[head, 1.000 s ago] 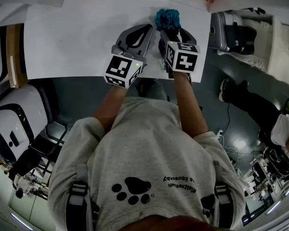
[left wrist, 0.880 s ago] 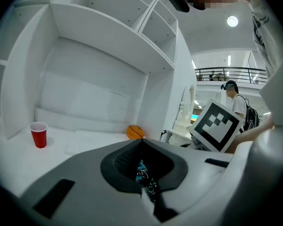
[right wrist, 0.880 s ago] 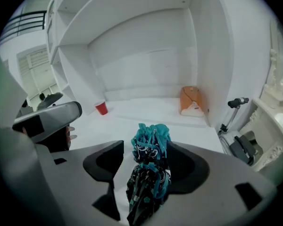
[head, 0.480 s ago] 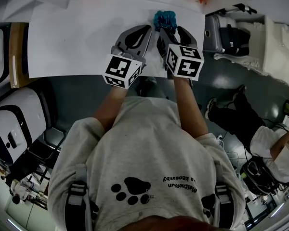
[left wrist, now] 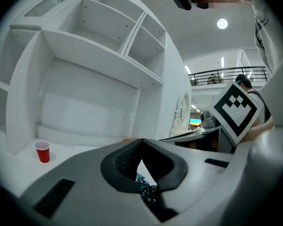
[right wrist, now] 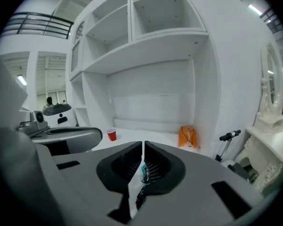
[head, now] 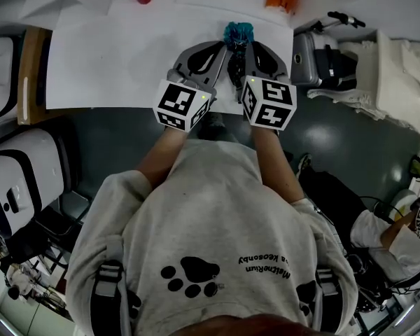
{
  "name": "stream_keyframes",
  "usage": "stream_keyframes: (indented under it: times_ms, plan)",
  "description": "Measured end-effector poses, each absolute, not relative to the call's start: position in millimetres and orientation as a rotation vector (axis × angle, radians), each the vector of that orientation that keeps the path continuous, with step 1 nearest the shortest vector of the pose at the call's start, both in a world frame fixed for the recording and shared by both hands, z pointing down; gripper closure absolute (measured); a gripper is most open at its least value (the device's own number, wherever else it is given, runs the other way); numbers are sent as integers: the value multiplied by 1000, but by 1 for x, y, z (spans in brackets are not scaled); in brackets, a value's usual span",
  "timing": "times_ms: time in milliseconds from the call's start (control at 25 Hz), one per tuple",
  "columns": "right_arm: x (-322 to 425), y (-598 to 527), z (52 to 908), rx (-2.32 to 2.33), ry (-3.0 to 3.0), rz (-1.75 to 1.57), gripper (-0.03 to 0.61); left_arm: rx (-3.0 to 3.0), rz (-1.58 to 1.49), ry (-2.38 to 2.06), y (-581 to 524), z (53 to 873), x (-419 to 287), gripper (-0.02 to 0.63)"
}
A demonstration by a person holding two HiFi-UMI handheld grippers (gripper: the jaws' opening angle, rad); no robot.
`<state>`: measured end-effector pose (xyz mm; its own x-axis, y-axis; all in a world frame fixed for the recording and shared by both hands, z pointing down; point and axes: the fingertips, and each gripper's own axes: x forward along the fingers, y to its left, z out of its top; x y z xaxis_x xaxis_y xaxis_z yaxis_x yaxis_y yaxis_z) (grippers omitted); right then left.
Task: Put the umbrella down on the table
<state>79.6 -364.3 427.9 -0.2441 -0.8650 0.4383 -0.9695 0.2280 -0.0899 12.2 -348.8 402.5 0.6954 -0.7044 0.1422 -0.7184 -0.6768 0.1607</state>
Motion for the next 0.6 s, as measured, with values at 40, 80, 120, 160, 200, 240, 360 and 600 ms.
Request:
stream_keyframes:
  times_ms: [40, 80, 120, 160, 200, 240, 360, 600]
  plan:
    - [80, -361, 418, 1725, -2225, 469, 537, 2711, 96, -1151, -347, 397, 13, 603]
    - [80, -359, 408, 1735, -2239, 436, 539, 2720, 92, -1154, -345, 391, 13, 603]
    - [80, -355, 399, 1744, -2255, 407, 540, 2727, 88, -1158, -343, 386, 13, 603]
    - [80, -351, 390, 1753, -2272, 384, 541, 2733, 86, -1162, -340, 381, 14, 602]
    - [79, -347, 381, 1760, -2290, 363, 543, 2740, 84, -1168, -337, 376, 14, 603]
    - [79, -343, 373, 1767, -2308, 341, 543, 2748, 82, -1174, -334, 370, 14, 603]
    - [76, -328, 350, 1779, -2354, 262, 545, 2769, 67, -1194, -323, 353, 12, 603]
    - [71, -297, 310, 1785, -2434, 110, 546, 2817, 30, -1235, -298, 316, 11, 603]
